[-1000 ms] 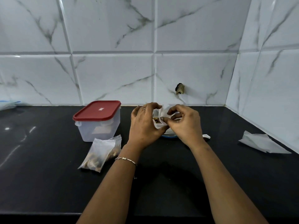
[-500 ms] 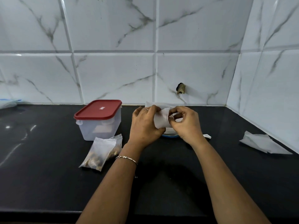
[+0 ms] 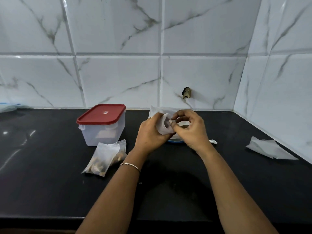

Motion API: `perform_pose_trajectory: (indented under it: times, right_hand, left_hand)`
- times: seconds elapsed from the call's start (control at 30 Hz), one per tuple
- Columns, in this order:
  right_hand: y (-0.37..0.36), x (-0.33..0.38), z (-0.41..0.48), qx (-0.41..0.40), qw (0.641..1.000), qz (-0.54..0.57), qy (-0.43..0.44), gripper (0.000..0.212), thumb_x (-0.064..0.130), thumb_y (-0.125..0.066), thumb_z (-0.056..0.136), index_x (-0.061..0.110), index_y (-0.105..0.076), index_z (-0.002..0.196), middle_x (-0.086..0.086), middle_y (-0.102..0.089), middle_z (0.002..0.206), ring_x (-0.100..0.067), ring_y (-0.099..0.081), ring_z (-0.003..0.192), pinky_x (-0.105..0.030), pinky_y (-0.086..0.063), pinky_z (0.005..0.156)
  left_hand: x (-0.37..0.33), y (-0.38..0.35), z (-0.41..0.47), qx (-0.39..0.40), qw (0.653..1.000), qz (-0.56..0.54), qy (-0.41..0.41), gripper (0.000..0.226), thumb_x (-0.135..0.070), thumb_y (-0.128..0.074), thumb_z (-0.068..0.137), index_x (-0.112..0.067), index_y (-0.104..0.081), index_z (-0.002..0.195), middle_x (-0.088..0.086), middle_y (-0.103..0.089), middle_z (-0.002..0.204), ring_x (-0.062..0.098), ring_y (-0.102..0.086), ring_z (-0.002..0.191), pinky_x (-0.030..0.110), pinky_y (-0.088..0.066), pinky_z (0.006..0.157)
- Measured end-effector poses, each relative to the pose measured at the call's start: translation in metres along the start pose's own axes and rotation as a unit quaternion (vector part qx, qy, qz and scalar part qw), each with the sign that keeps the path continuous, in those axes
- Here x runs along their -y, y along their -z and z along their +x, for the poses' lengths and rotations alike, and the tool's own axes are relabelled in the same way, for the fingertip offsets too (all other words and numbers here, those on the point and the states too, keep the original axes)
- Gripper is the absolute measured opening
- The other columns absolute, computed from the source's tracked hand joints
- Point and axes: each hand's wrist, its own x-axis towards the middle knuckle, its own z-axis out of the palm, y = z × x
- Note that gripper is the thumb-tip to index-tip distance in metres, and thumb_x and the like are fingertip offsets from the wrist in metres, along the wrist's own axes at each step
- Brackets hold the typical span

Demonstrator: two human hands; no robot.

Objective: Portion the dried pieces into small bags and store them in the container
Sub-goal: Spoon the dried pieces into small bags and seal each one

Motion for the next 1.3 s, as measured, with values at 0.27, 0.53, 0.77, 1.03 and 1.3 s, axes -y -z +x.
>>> perform_pose_trajectory:
  times: [0.27, 0.53, 0.77, 1.03, 1.3]
  right_hand:
    - [0.063, -0.046, -0.003, -0.131, 0.98, -0.058, -0.137, 0.022, 0.004, -0.058, 0.091, 0.025, -0.067, 0.087, 0.009, -0.069, 0.089, -0.003, -0.064, 0.084, -0.021, -0.05, 0.08]
    - [0.098, -0.085, -0.021, 0.012, 0.923, -0.301, -0.238, 0.023, 0.038, -0.058, 0.093, 0.031, -0.069, 0.112, 0.005, -0.07, 0.111, -0.022, -0.058, 0.115, -0.039, -0.045, 0.1]
    - [0.091, -0.08, -0.02, 0.12, 0.869, -0.428, -0.217, 0.028, 0.039, -0.044, 0.1, 0.03, -0.064, 0.118, -0.003, -0.056, 0.124, -0.029, -0.044, 0.123, -0.047, -0.035, 0.099]
    - [0.114, -0.07, -0.018, 0.148, 0.937, -0.223, -0.225, 0.01, 0.02, -0.062, 0.092, 0.02, -0.06, 0.082, 0.0, -0.069, 0.083, -0.02, -0.065, 0.081, -0.038, -0.05, 0.081]
    - [0.085, -0.029, 0.024, 0.119, 0.963, -0.232, -0.068, 0.022, 0.01, -0.058, 0.094, 0.023, -0.073, 0.104, 0.005, -0.074, 0.094, -0.008, -0.064, 0.087, -0.02, -0.047, 0.075]
  left_hand:
    - [0.0, 0.004, -0.011, -0.022, 0.993, -0.065, 0.091, 0.042, -0.038, -0.086, 0.067, -0.021, -0.06, 0.094, -0.01, -0.064, 0.088, 0.007, -0.062, 0.085, 0.028, -0.053, 0.08]
    - [0.0, -0.002, -0.018, 0.033, 0.99, -0.04, 0.132, 0.043, -0.034, -0.085, 0.069, -0.021, -0.06, 0.101, -0.007, -0.065, 0.098, 0.012, -0.062, 0.096, 0.03, -0.053, 0.087]
    - [0.002, -0.002, -0.017, -0.001, 0.99, 0.006, 0.144, 0.04, -0.036, -0.084, 0.07, -0.022, -0.059, 0.099, -0.002, -0.065, 0.101, 0.017, -0.061, 0.096, 0.035, -0.053, 0.084]
    - [0.019, 0.0, -0.007, -0.065, 0.963, 0.019, 0.26, 0.06, -0.057, -0.079, 0.063, -0.015, -0.063, 0.103, 0.009, -0.061, 0.114, 0.025, -0.058, 0.104, 0.039, -0.049, 0.091]
    - [0.024, -0.007, 0.001, -0.026, 0.931, -0.149, 0.333, 0.046, -0.037, -0.087, 0.064, -0.027, -0.063, 0.102, 0.002, -0.065, 0.116, 0.017, -0.062, 0.105, 0.039, -0.051, 0.097]
